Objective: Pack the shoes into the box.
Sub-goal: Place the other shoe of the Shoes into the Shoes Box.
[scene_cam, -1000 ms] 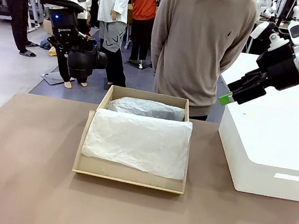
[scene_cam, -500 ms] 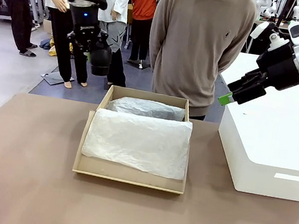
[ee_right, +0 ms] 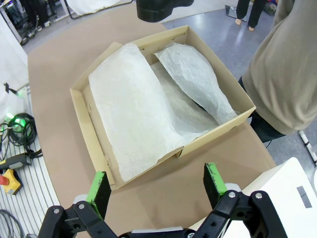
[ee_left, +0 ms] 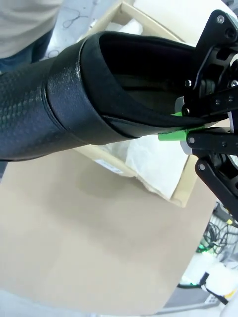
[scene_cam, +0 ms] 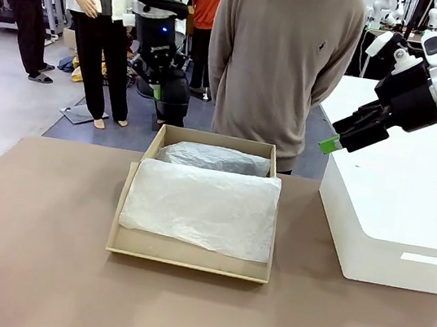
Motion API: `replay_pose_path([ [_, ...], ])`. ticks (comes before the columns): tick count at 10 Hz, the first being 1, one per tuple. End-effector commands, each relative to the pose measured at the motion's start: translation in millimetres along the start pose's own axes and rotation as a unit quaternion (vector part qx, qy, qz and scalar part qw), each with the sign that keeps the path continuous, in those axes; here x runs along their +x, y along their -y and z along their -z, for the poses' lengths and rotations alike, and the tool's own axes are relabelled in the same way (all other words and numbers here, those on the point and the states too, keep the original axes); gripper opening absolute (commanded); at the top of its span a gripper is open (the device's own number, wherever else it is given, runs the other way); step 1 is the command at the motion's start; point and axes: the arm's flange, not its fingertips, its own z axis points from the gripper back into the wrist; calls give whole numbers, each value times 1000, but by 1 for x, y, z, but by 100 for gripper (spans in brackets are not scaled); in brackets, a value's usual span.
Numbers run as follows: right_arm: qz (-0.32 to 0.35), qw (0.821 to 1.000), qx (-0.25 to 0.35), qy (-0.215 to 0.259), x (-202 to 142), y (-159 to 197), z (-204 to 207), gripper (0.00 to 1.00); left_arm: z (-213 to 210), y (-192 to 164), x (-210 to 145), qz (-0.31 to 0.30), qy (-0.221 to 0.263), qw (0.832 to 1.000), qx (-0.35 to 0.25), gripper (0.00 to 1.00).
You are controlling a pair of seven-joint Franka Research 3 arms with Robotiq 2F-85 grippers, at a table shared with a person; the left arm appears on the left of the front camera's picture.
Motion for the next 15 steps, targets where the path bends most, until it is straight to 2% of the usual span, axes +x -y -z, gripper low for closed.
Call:
replay_pose_path([
  [1,-4,1000,6,13,1,2,1,100,-2,-13,13,-2,-13,1000,-7,0],
  [7,-4,1000,6,13,1,2,1,100,4,-8,16,-10,-6,1000,0,0],
  [8,-4,1000,6,13,1,2,1,100,1,1,4,-60,13,998,4,0],
  [10,-4,1000,6,13,1,2,1,100,-4,25,-22,-126,2,992,21,0],
  [12,-4,1000,6,13,1,2,1,100,-9,51,-43,-180,31,982,43,0],
  [14,-4,1000,6,13,1,2,1,100,-5,73,-57,-218,13,975,32,0],
  [15,-4,1000,6,13,1,2,1,100,0,84,-64,-235,25,971,37,0],
])
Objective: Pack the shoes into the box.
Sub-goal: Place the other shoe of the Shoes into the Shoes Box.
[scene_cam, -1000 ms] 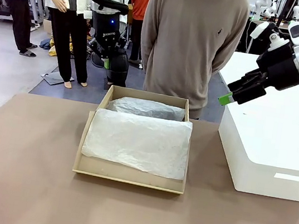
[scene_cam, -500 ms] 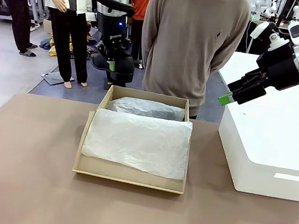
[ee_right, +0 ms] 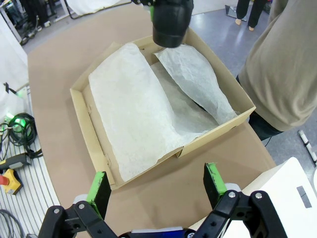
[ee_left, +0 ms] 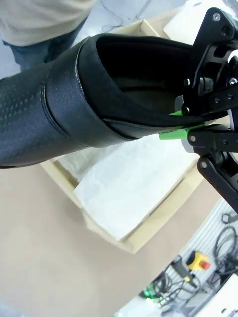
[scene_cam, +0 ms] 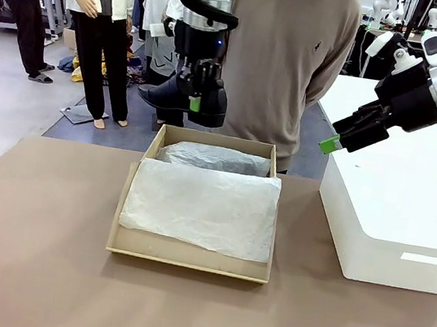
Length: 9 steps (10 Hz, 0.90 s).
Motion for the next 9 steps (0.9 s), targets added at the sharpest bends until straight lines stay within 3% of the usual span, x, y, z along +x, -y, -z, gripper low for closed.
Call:
replay_pose_path([
  [1,-4,1000,6,13,1,2,1,100,-6,25,-14,-46,8,999,2,0],
  [7,-4,1000,6,13,1,2,1,100,26,50,-64,-77,20,997,-17,0],
  [9,-4,1000,6,13,1,2,1,100,36,41,-63,-51,-1,999,-17,0],
])
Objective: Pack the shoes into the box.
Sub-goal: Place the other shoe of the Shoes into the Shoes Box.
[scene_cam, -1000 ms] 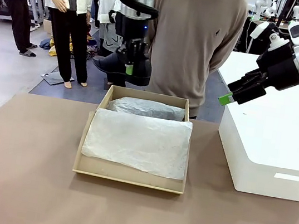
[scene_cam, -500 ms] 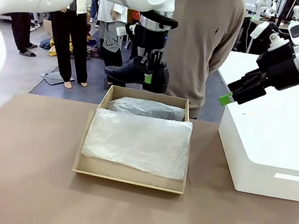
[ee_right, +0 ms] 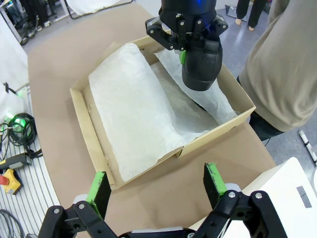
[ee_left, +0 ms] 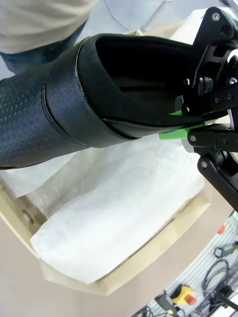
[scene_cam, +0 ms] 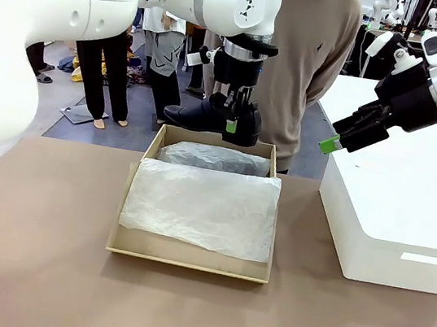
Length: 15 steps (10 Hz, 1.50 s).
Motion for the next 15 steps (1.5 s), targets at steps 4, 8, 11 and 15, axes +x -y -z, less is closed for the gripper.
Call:
replay_pose_path([
  [4,-4,1000,6,13,1,2,1,100,-6,-2,5,-1,-2,1000,-2,0],
  [8,-4,1000,6,13,1,2,1,100,2,-2,-15,-33,-2,999,13,0],
  [11,-4,1000,6,13,1,2,1,100,12,-3,-33,-69,6,997,30,0],
  [15,-4,1000,6,13,1,2,1,100,28,-5,-45,-90,-9,995,44,0],
])
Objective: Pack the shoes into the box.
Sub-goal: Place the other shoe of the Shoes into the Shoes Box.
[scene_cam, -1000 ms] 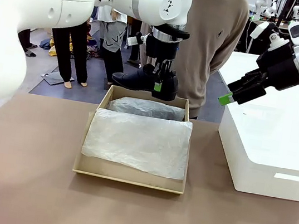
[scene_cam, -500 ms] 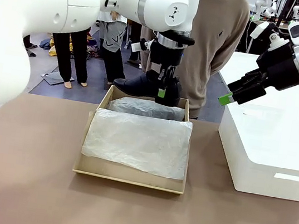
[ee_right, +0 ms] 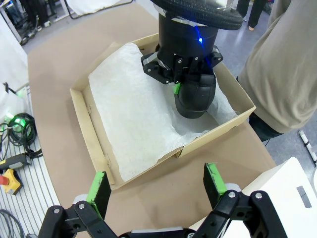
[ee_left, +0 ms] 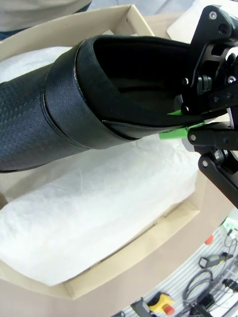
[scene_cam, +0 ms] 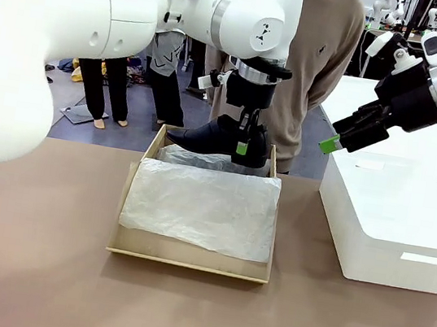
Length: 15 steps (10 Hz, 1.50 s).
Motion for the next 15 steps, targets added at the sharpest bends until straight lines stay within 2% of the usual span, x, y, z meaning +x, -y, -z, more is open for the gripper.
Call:
replay_pose_path([
  [1,-4,1000,6,13,1,2,1,100,-3,-1,-5,-51,-1,999,13,0],
  [2,-4,1000,6,13,1,2,1,100,0,-2,-5,-68,-6,997,19,0],
  [5,-4,1000,6,13,1,2,1,100,10,1,-3,-68,4,998,3,0],
  [15,-4,1000,6,13,1,2,1,100,46,14,-3,-104,4,995,5,0],
])
